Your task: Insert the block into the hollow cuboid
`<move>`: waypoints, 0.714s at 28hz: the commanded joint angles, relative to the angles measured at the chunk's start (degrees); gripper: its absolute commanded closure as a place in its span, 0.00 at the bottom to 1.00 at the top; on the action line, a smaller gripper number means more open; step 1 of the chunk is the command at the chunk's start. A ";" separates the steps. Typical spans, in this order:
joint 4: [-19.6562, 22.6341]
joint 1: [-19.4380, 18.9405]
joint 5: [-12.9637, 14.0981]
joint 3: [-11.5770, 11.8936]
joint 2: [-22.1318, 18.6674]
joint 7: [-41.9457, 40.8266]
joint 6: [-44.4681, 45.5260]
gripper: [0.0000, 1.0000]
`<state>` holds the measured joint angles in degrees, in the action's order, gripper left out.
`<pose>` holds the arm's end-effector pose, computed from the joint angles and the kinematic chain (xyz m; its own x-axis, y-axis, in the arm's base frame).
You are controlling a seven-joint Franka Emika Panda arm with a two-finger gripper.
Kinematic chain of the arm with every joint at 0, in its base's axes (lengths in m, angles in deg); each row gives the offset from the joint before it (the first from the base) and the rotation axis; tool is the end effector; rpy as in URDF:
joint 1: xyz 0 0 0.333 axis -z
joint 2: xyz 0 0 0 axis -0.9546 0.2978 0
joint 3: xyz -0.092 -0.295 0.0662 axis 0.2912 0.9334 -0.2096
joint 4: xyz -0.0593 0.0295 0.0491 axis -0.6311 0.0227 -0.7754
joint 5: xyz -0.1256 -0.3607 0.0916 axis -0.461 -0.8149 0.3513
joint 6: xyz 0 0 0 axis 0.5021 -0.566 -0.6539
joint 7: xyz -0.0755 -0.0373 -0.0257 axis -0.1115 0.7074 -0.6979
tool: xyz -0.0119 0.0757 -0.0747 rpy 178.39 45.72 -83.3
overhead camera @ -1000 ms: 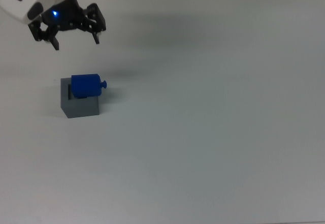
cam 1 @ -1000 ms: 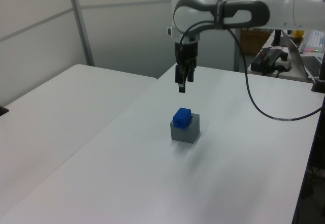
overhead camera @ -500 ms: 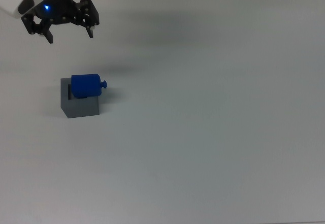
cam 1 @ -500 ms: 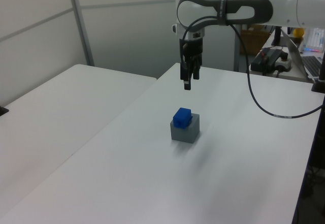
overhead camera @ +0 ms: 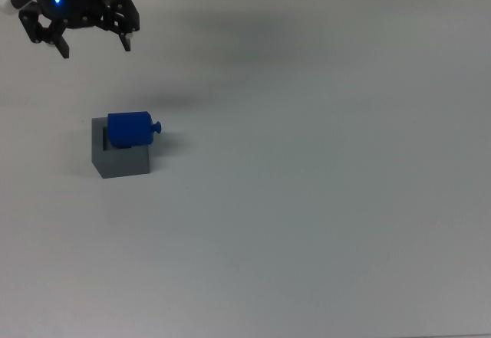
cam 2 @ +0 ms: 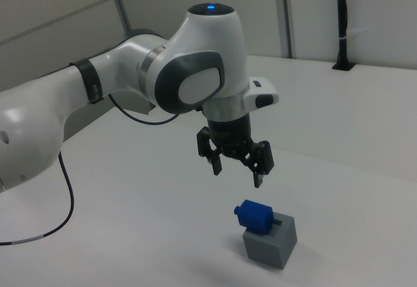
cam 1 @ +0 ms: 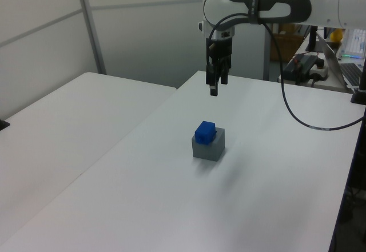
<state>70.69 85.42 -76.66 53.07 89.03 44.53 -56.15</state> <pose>0.6044 -0.1373 0.5599 0.9942 0.1070 0.0100 0.1074 -0.9929 -0.0520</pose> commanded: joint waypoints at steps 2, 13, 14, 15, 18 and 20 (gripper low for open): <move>-0.03 -0.09 -0.05 1.33 -1.11 -0.91 1.99 0.00; -0.12 -0.09 -0.05 3.71 -1.11 -1.00 1.90 0.00; -0.12 -0.09 0.03 3.88 -1.11 -1.00 1.90 0.00; -0.12 0.00 0.04 4.49 -1.11 -0.92 1.82 0.00; -0.12 0.00 0.39 5.29 -1.02 -1.00 1.73 0.00; -0.12 0.00 0.30 5.46 -1.02 -1.09 1.73 0.00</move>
<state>70.69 85.46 -76.68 57.44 88.77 44.53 -56.12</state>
